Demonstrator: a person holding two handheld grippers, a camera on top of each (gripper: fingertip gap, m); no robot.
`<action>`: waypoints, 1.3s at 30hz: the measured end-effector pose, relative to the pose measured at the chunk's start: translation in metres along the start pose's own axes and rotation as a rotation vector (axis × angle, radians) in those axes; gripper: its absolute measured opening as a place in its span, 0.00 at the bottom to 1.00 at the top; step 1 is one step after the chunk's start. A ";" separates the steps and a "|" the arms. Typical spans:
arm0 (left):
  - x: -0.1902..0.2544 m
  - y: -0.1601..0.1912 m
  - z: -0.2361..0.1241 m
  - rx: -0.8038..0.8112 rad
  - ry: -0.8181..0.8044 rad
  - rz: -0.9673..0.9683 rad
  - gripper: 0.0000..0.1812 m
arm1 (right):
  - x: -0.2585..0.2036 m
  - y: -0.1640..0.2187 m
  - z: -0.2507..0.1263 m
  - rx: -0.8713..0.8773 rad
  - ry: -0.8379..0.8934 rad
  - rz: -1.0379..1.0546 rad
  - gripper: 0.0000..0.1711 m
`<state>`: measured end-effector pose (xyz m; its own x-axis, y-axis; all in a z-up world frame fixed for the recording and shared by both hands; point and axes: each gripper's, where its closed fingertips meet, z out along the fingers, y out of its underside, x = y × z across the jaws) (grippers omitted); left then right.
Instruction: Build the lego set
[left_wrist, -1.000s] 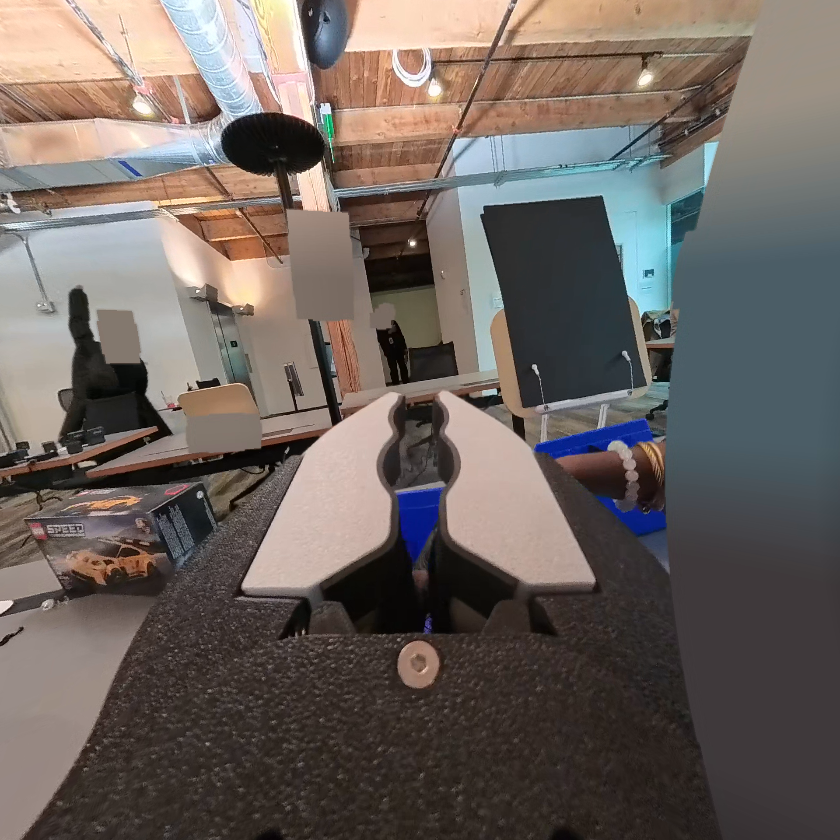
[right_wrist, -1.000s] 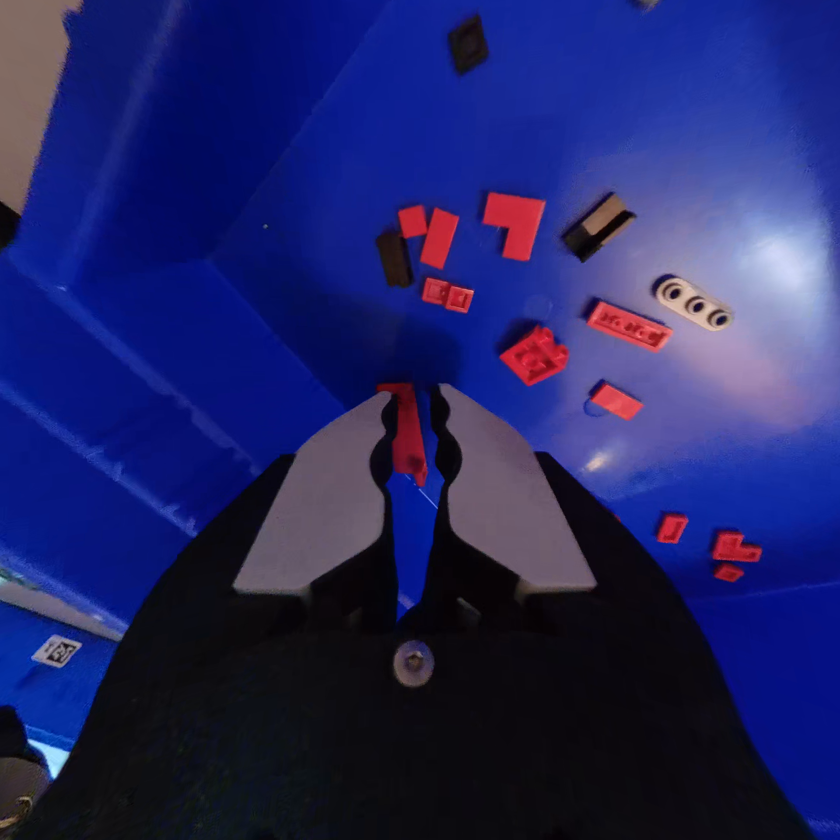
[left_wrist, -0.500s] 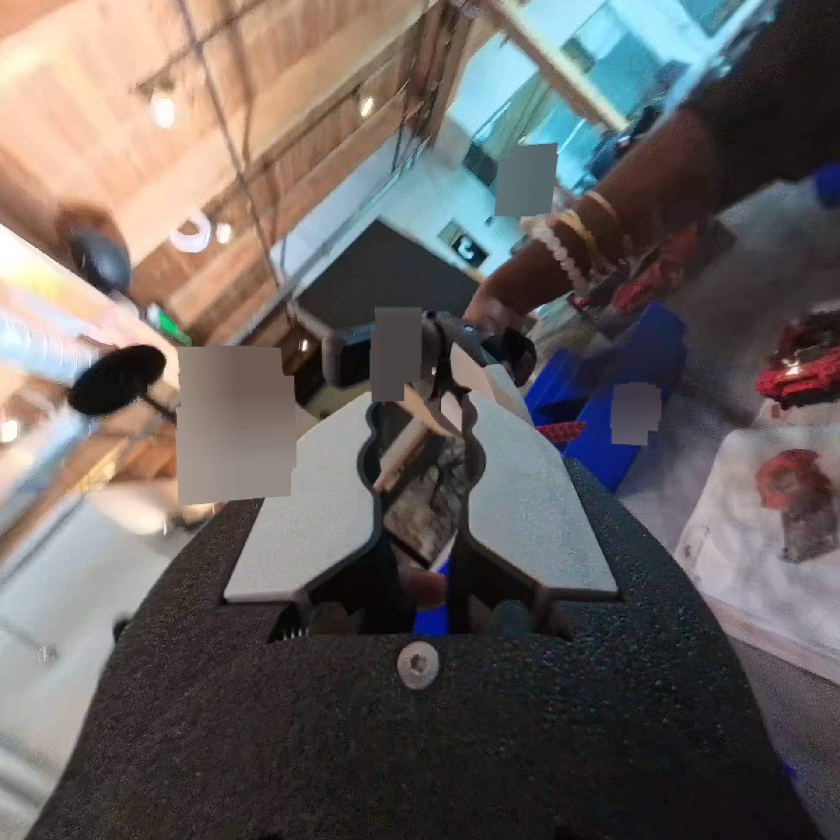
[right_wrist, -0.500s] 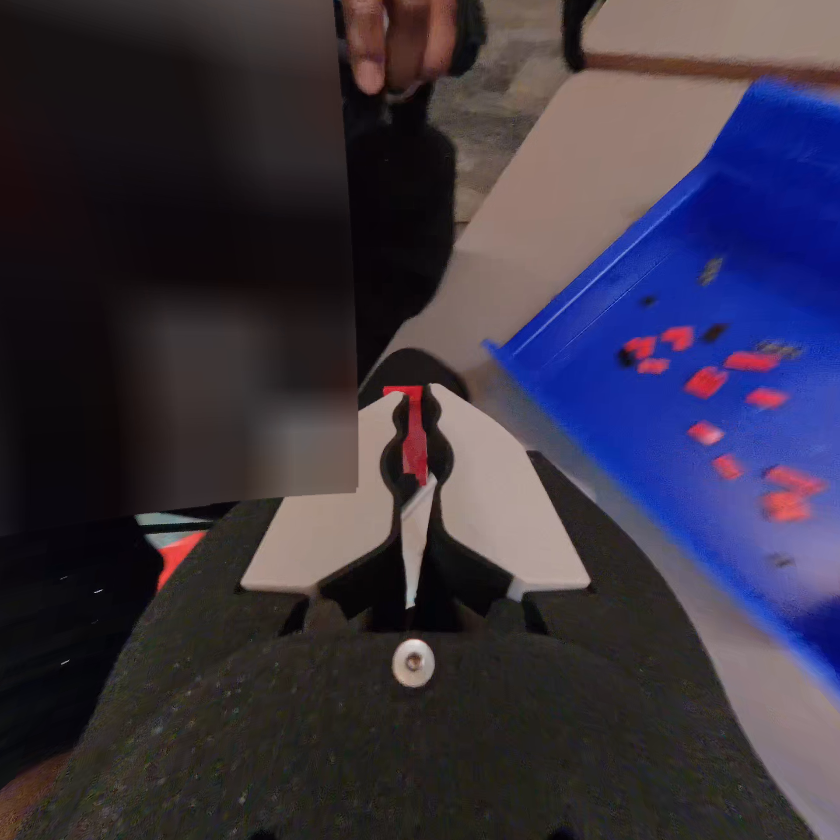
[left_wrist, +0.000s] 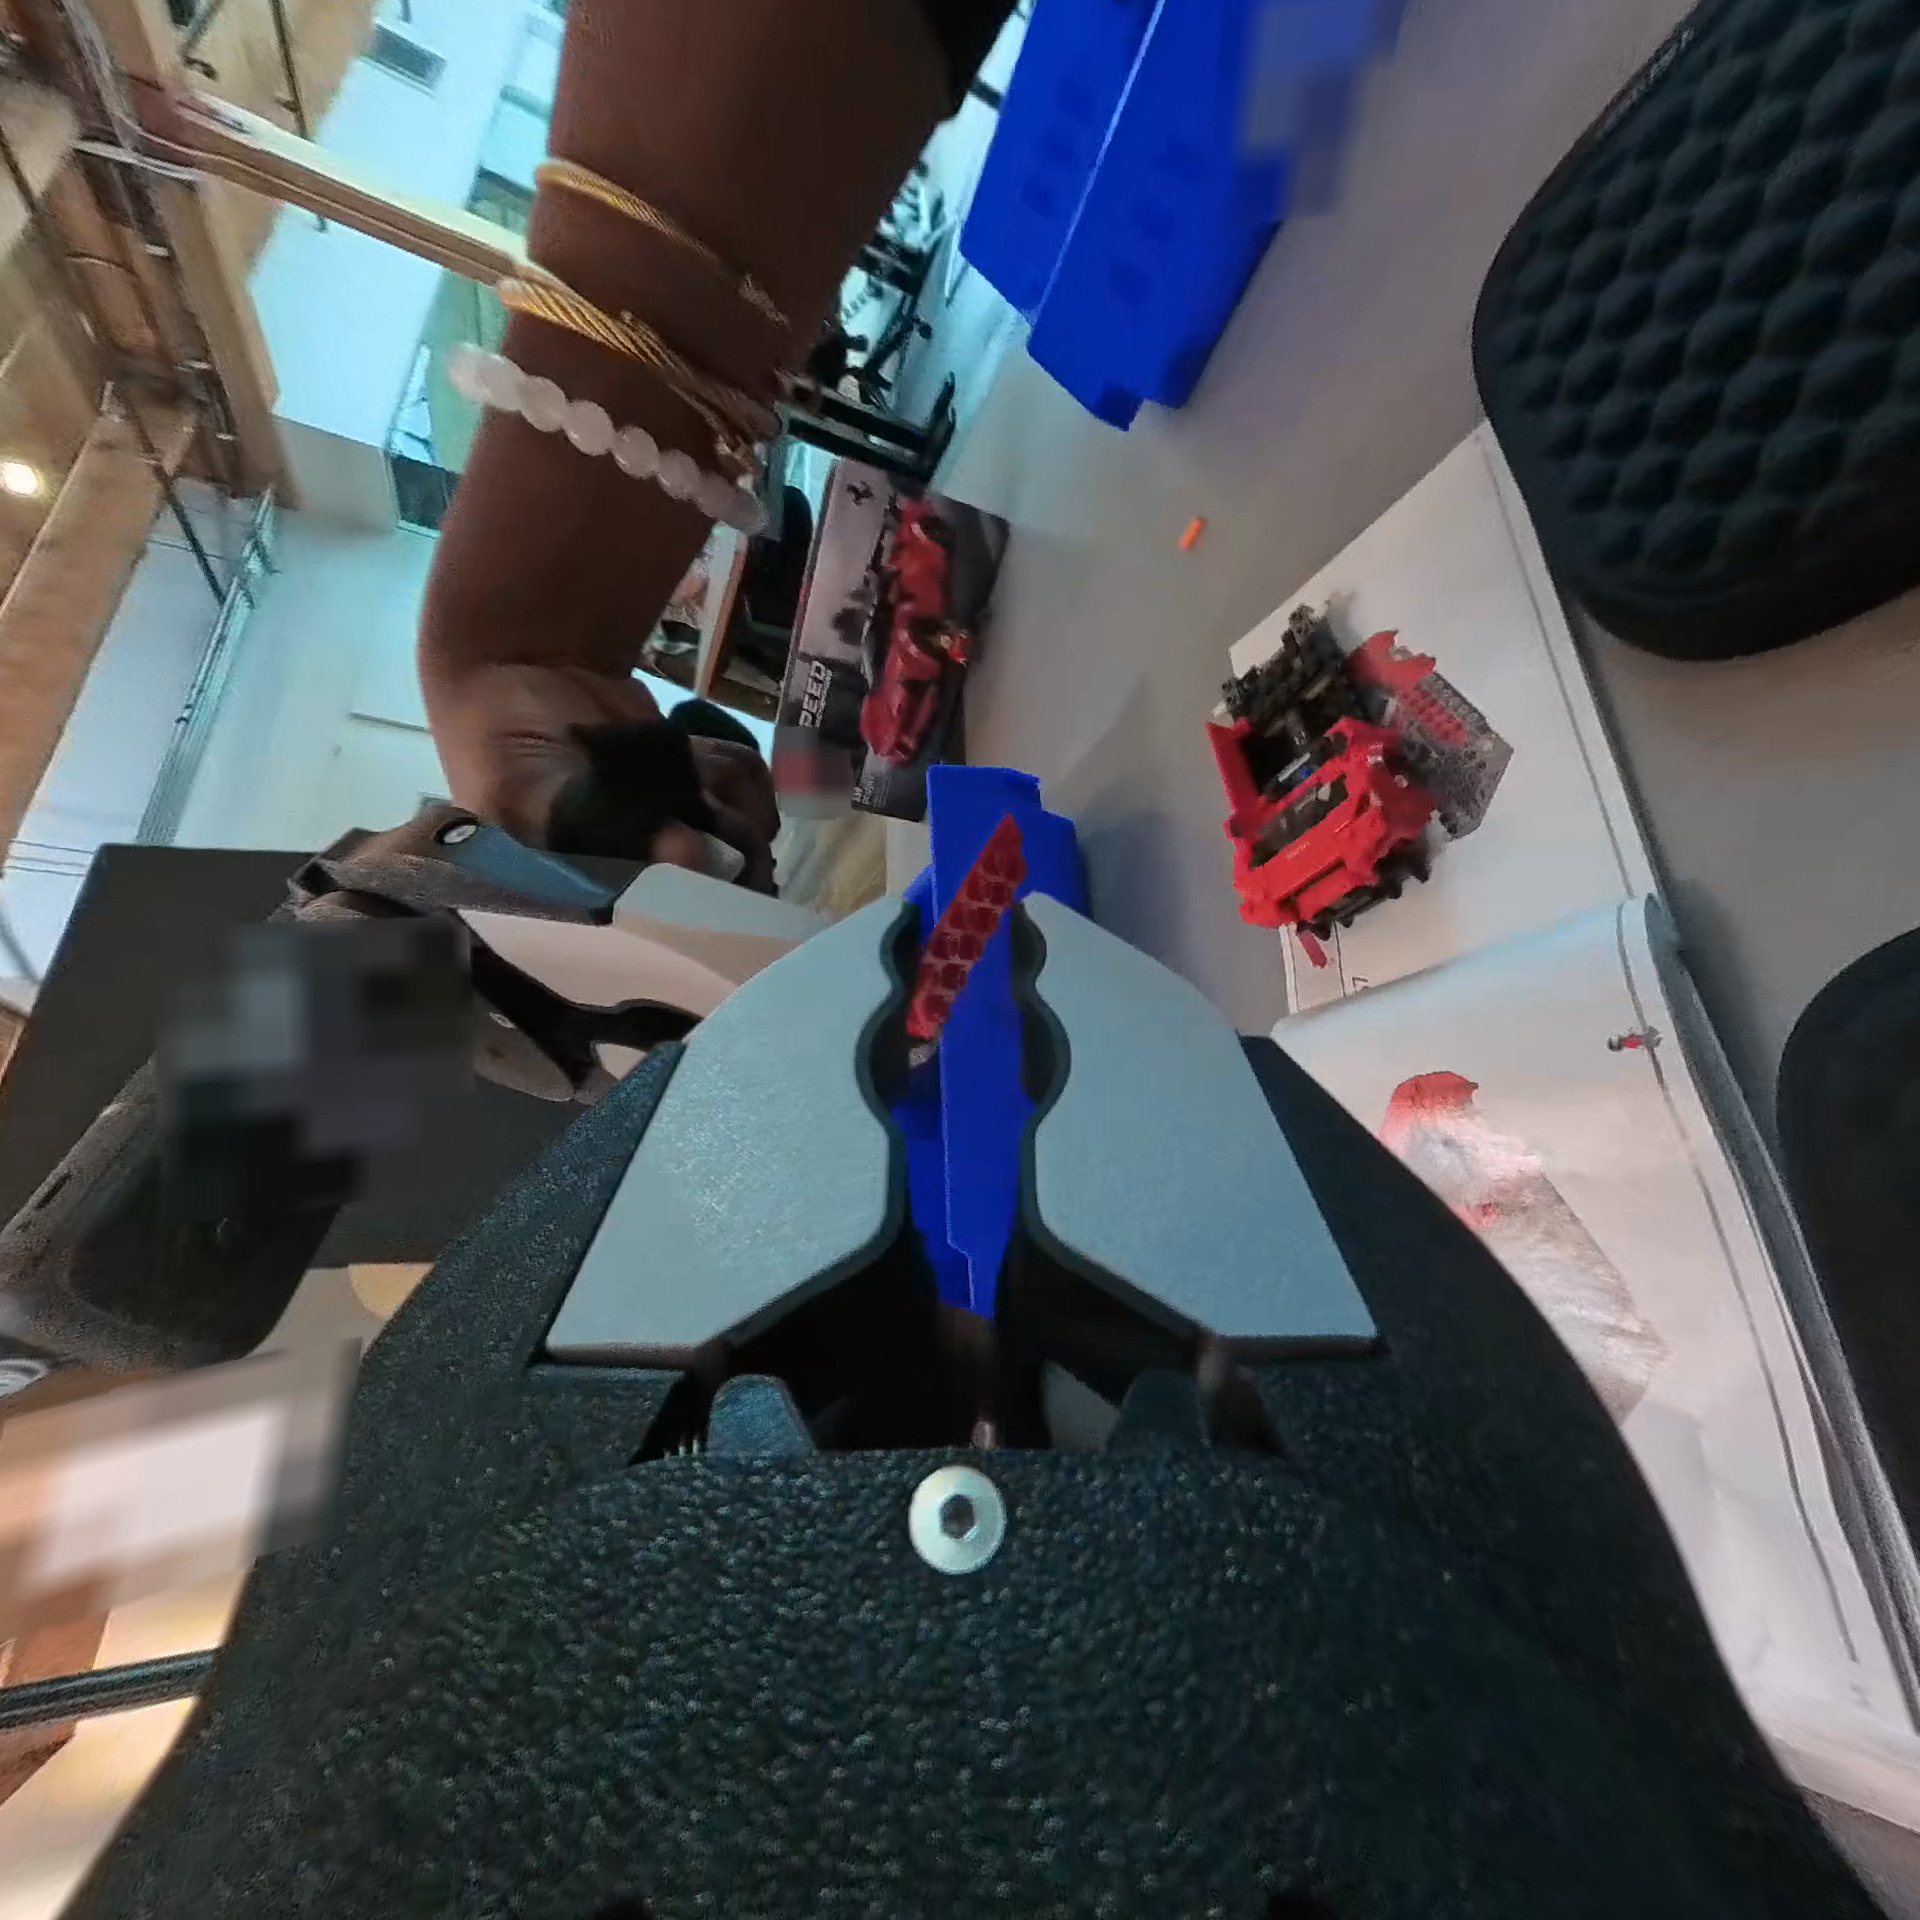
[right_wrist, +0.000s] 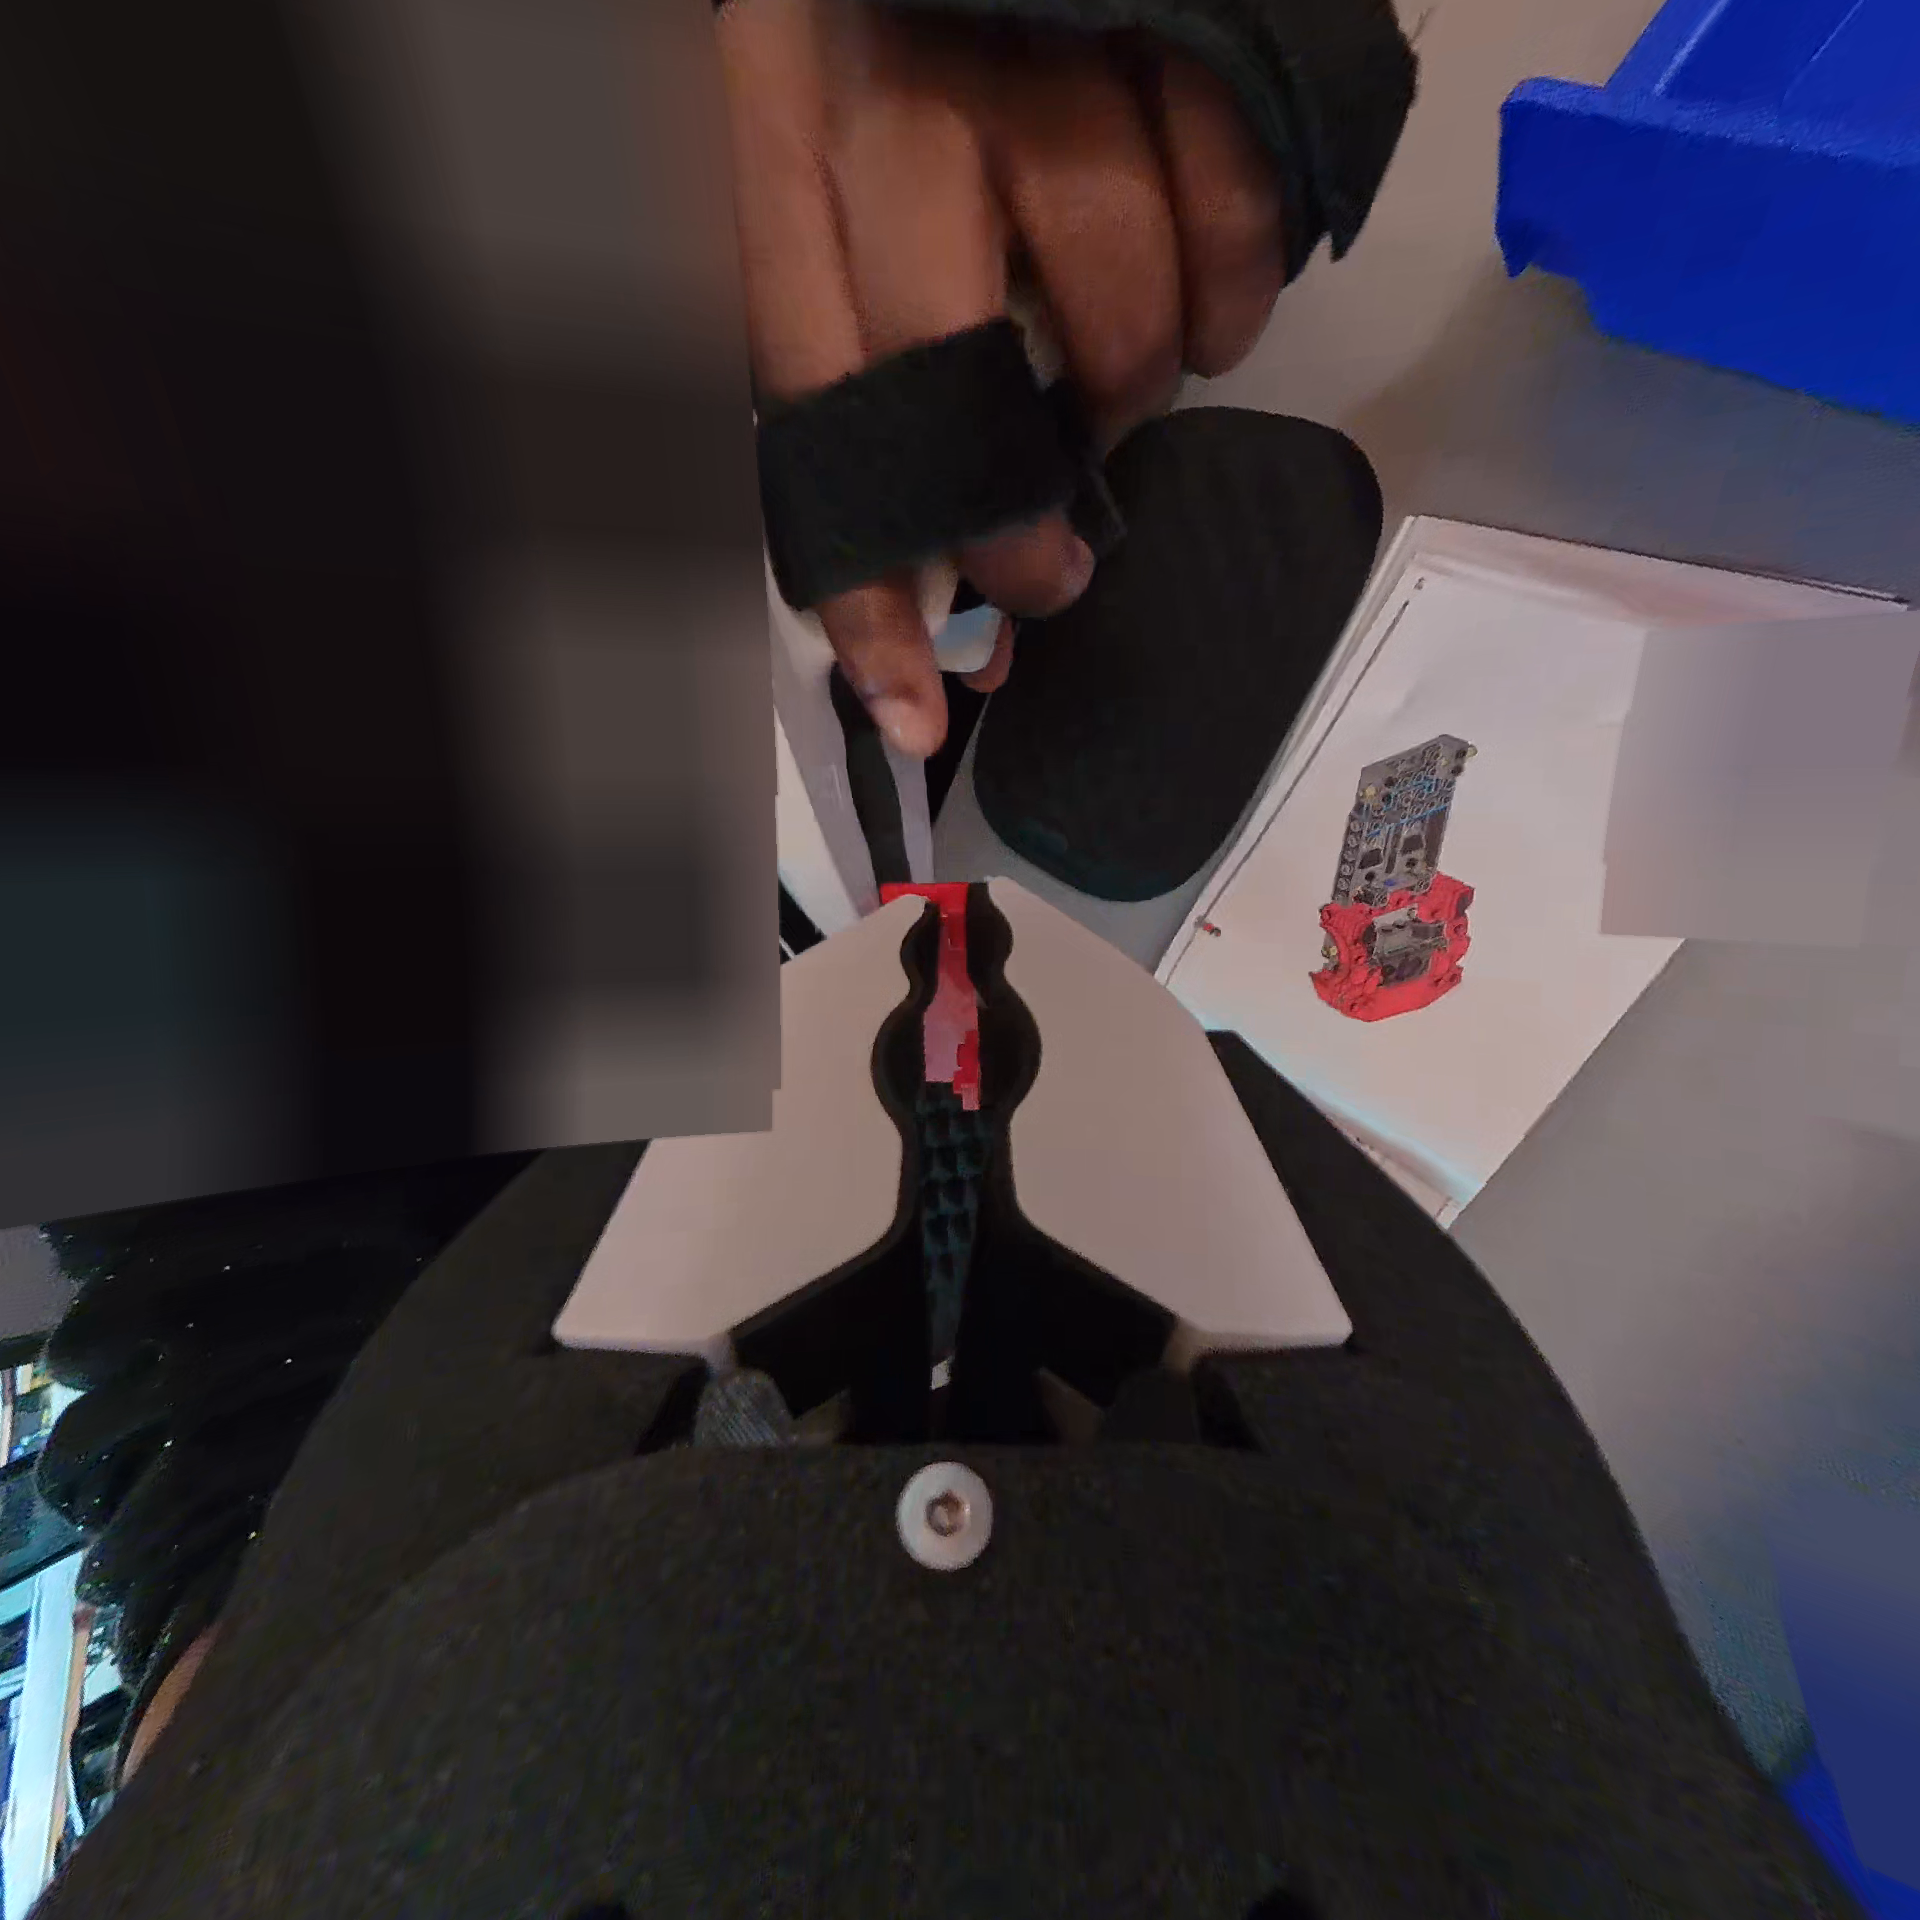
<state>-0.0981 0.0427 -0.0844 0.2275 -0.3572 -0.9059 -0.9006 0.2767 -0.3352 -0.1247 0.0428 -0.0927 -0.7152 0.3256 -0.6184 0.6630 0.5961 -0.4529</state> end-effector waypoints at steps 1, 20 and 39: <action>0.001 0.001 0.004 -0.012 0.011 0.010 0.08 | 0.001 0.003 -0.001 -0.003 0.015 0.009 0.03; -0.001 0.020 0.023 0.096 0.035 -0.694 0.01 | -0.001 0.038 -0.057 0.293 0.584 -0.071 0.16; 0.025 -0.012 0.070 0.015 0.267 -0.872 0.01 | -0.007 0.103 0.000 -0.054 1.016 -0.229 0.02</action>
<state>-0.0559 0.0936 -0.1211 0.7301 -0.6395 -0.2406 -0.4444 -0.1771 -0.8781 -0.0514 0.1016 -0.1354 -0.6883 0.6503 0.3216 0.4953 0.7451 -0.4467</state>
